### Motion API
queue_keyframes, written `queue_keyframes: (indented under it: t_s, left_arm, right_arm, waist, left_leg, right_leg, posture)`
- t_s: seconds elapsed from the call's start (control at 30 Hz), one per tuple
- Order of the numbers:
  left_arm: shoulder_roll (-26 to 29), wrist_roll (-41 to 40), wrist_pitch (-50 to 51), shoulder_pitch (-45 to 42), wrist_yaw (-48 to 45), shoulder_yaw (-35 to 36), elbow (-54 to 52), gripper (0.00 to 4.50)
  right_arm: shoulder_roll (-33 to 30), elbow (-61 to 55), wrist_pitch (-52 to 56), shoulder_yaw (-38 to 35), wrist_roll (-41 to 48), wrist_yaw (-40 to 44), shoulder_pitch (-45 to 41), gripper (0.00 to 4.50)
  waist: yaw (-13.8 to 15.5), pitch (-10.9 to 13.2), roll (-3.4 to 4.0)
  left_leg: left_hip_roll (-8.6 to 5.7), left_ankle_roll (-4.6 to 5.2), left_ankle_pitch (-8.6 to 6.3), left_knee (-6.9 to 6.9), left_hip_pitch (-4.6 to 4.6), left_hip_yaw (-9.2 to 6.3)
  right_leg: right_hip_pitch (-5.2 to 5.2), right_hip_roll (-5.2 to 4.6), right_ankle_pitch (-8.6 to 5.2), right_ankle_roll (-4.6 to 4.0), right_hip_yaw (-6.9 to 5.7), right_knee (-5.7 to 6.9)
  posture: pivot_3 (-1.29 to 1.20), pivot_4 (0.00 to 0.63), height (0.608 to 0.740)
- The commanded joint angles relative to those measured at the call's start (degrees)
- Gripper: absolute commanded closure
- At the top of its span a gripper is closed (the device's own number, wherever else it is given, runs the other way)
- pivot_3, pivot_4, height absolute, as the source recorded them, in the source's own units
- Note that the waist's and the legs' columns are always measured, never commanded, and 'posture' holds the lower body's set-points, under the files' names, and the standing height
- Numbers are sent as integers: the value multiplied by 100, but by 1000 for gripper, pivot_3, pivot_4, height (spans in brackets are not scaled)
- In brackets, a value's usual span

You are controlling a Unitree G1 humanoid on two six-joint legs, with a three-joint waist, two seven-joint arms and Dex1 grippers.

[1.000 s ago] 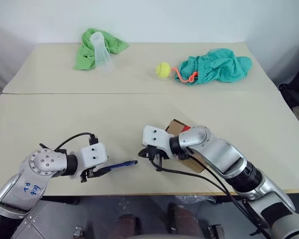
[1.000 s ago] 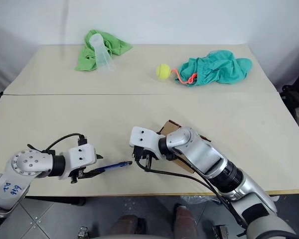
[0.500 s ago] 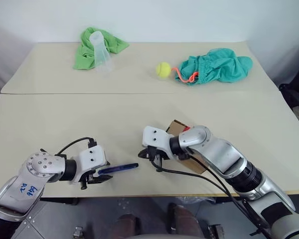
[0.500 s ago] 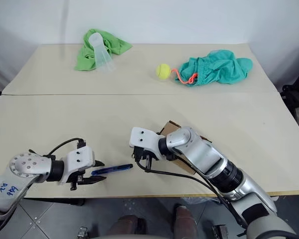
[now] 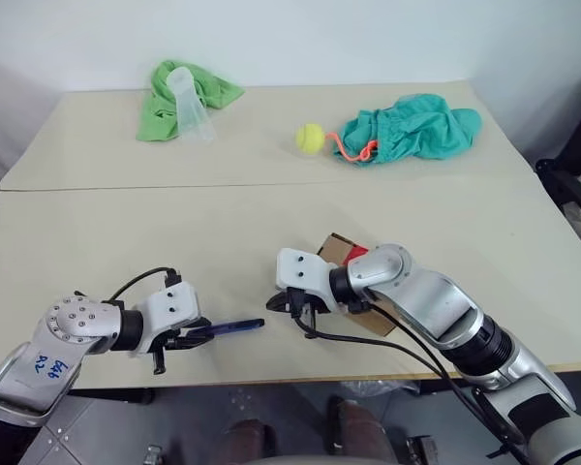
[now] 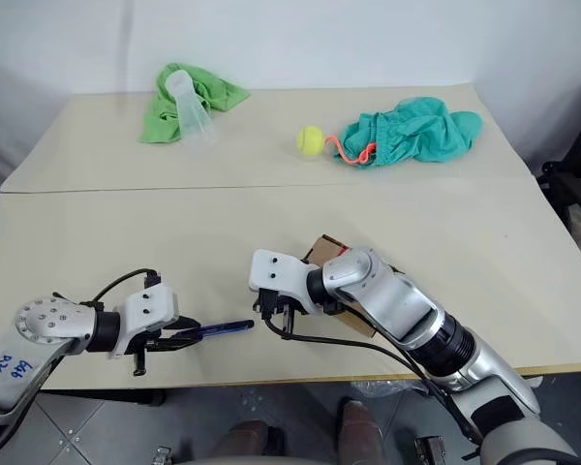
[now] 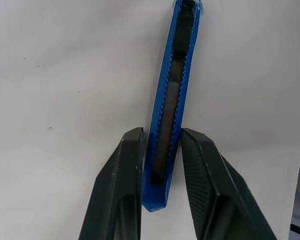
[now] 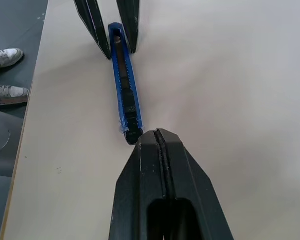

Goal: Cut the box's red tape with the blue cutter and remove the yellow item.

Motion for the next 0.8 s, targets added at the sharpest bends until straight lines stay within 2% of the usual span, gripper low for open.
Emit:
queue_keyframes:
  t_s: [0.03,0.5,0.8]
  left_arm:
    - [47,118,240,449,-172,-608,92,4089]
    - [170,308,270,504,-81,-668,-192,4089]
    - [226,478,465,408,-21,-761,-525,4089]
  right_arm:
    - [106,-104,-91,75,-60,24,-184,4500]
    - [584,323,-221,1044,-564,113,-577,4500]
    - [701,712,-464,1066,-851,95,-572,4500]
  waist:
    - [-38,-5,8]
    - [-57,-15,24]
    - [-64,-15,24]
  left_leg:
    - [0,0,0,0,0,0]
    - [-1,2,-8,-4,1,0]
    - [0,0,-10,-5,1,0]
  right_leg:
    - [0,0,0,0,0,1]
    - [-2,0,-6,-10,-7,1]
    - [-2,2,-7,-12,-12,1]
  posture:
    - [0,150,740]
    - [0,150,740]
    - [0,150,740]
